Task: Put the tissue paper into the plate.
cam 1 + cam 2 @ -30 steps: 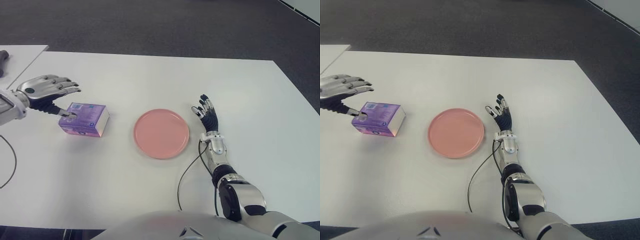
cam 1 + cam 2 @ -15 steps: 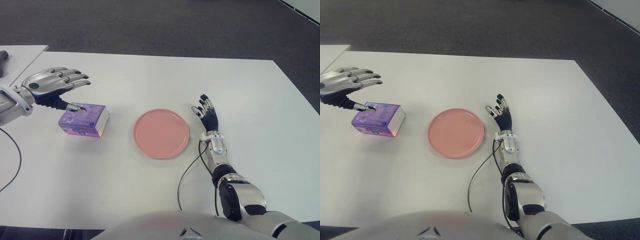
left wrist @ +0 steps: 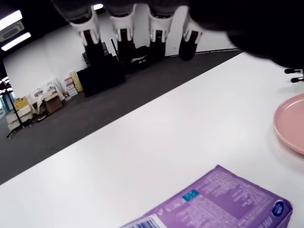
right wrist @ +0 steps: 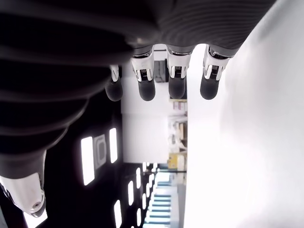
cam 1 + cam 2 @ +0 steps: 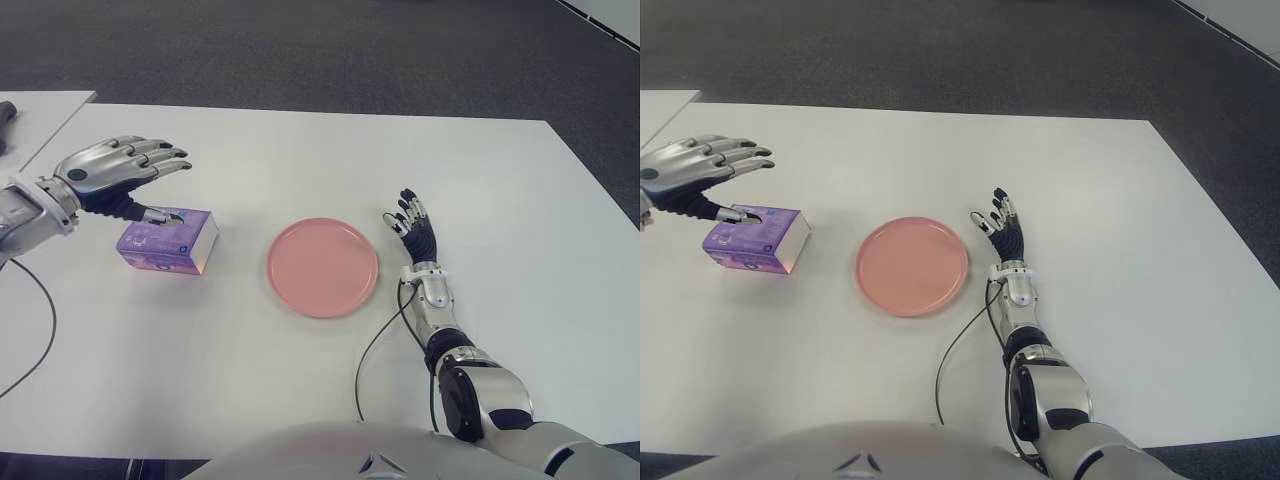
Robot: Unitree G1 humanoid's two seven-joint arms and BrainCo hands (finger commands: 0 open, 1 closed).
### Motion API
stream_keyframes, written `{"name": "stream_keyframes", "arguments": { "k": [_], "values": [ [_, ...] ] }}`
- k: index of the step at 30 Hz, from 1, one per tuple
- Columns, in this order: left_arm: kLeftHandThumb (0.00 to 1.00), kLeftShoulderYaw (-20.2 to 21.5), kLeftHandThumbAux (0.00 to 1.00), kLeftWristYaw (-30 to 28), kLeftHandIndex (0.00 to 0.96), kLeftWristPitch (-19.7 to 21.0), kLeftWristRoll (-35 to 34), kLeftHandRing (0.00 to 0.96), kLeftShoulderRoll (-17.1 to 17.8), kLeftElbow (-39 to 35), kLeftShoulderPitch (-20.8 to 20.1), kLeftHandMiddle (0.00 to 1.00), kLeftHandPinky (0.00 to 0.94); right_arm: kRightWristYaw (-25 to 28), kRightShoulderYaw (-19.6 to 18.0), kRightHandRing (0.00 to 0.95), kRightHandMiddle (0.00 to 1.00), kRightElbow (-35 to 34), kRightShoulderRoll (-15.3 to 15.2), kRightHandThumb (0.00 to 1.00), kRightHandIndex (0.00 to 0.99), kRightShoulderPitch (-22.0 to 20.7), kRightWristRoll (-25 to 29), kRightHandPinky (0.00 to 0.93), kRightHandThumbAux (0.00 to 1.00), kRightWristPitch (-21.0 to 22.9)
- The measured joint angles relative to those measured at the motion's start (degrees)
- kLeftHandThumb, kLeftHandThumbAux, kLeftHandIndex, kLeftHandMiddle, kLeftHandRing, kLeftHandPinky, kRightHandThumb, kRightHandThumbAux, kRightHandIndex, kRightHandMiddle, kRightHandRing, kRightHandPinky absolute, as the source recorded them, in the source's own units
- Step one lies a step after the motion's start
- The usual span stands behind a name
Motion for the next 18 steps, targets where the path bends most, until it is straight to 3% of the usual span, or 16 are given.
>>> {"name": "stream_keyframes", "arguments": {
  "k": [9, 18],
  "values": [
    [0.369, -1.1, 0.102, -0.2, 0.0, -0.9, 2.3, 0.0, 0.0, 0.8, -0.4, 0.0, 0.0, 0.2, 0.0, 0.0, 0.0, 0.2, -0.2, 0.048, 0.0, -0.1, 0.1, 0.0, 0.587, 0.0],
    [0.364, -5.3, 0.113, 3.2, 0.0, -2.3, 9.0, 0.0, -0.1, 5.9, -2.9, 0.0, 0.0, 0.3, -0.2, 0.0, 0.0, 0.4, -0.4, 0.048, 0.0, -0.1, 0.2, 0.0, 0.587, 0.0]
  ]
}}
